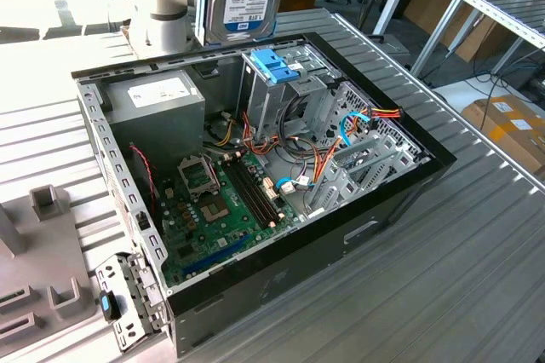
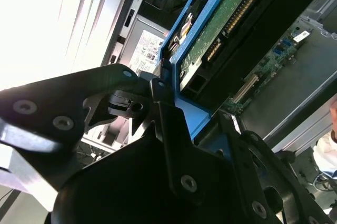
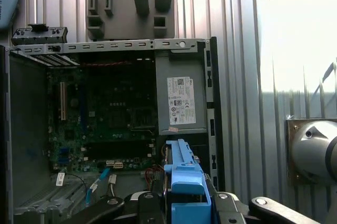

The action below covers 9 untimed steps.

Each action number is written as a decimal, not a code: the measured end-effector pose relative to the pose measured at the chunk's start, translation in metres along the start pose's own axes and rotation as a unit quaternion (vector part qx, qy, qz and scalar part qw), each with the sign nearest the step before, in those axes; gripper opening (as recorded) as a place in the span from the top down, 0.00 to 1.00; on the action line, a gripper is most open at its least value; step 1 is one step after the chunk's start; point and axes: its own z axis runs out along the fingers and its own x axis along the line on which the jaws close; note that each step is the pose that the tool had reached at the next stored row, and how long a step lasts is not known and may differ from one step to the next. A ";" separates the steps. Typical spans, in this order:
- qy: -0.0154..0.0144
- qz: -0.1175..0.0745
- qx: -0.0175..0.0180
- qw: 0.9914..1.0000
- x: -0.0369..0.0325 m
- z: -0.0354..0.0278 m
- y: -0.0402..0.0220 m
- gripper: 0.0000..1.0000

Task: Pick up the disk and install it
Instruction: 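Pick up the disk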

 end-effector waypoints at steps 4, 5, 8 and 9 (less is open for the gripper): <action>0.000 0.000 0.000 1.000 -0.0002 -0.0002 -0.0041 0.63; 0.000 0.000 0.000 1.000 -0.0002 -0.0003 -0.0049 0.63; 0.000 0.000 0.000 1.000 -0.0004 -0.0004 -0.0080 0.63; 0.000 0.000 0.000 1.000 -0.0004 -0.0005 -0.0094 0.63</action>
